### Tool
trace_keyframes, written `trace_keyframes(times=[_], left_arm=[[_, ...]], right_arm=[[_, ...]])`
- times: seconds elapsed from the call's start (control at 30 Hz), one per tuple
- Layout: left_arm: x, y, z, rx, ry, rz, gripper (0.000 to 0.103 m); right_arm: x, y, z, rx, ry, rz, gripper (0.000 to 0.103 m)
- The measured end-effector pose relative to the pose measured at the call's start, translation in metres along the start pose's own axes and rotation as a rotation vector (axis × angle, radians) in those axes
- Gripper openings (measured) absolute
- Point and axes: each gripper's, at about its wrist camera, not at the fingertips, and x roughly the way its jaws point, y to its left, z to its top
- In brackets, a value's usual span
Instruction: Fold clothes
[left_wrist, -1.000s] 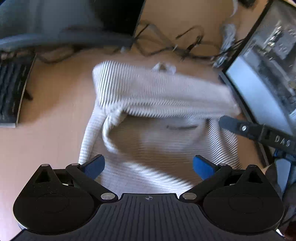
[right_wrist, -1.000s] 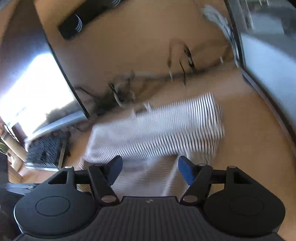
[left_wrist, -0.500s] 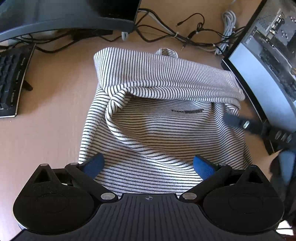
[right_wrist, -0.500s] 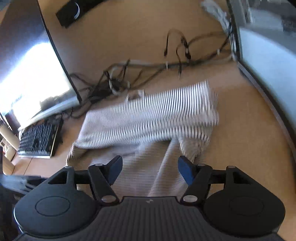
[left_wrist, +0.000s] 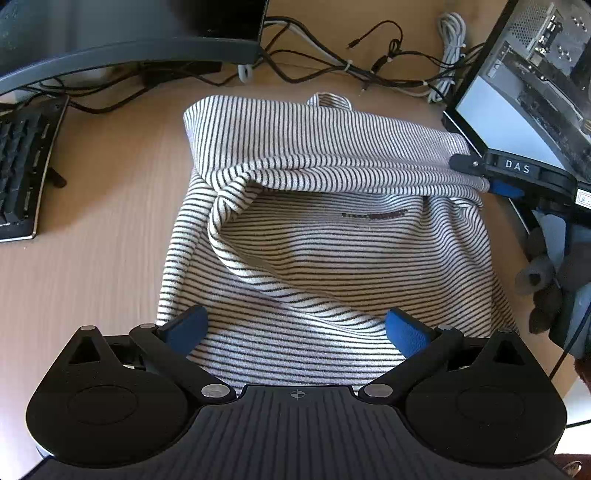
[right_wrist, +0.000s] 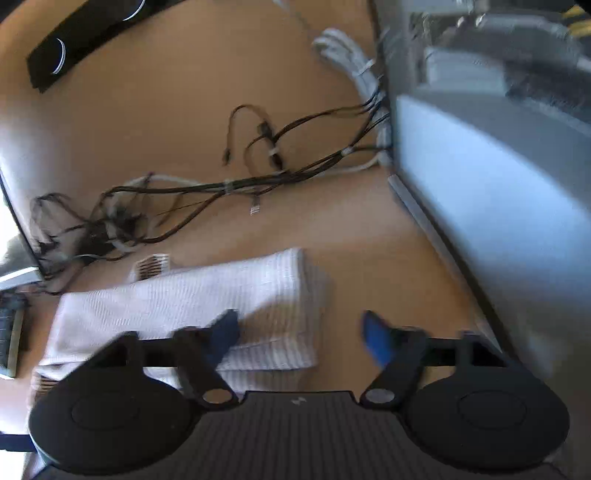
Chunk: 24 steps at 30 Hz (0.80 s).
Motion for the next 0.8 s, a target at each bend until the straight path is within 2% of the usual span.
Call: trace_keyframes(times=[0.03, 0.1, 0.23, 0.3, 0.43, 0.47, 0.53, 0.57, 0.67, 0.73, 0.8], left_arm=[[0.0, 0.0, 0.0, -0.003, -0.001, -0.001, 0.103], [0.0, 0.0, -0.001, -0.005, -0.003, 0.0, 0.103], [0.0, -0.002, -0.002, -0.007, -0.005, 0.002, 0.103], [-0.001, -0.001, -0.003, -0.011, -0.006, -0.001, 0.103], [-0.006, 0.004, 0.0, -0.042, -0.005, -0.01, 0.103], [-0.009, 0.006, 0.003, -0.055, -0.01, -0.016, 0.103], [-0.018, 0.005, 0.012, -0.051, -0.056, -0.023, 0.103], [-0.022, 0.003, 0.017, -0.034, -0.086, -0.019, 0.103], [-0.03, -0.014, 0.035, 0.055, -0.177, -0.002, 0.103], [-0.029, -0.029, 0.047, 0.136, -0.225, -0.005, 0.103], [-0.019, -0.041, 0.057, 0.199, -0.247, -0.016, 0.103]], right_arm=[[-0.002, 0.004, 0.002, -0.023, -0.009, 0.007, 0.033], [-0.012, 0.011, 0.009, -0.071, -0.06, 0.024, 0.01], [-0.029, 0.015, 0.027, -0.089, -0.124, 0.062, 0.008], [-0.027, 0.011, 0.024, -0.1, -0.112, 0.038, 0.008], [-0.01, -0.001, 0.0, -0.089, -0.011, -0.05, 0.011], [-0.011, -0.003, -0.003, -0.077, -0.011, -0.056, 0.014], [-0.015, -0.006, -0.005, -0.053, -0.024, -0.058, 0.027], [-0.017, -0.006, -0.003, -0.045, -0.041, -0.054, 0.037], [-0.021, 0.001, 0.005, -0.052, -0.098, -0.04, 0.037], [-0.021, 0.013, 0.009, -0.091, -0.132, -0.001, 0.037], [-0.011, 0.02, 0.01, -0.103, -0.088, 0.033, 0.036]])
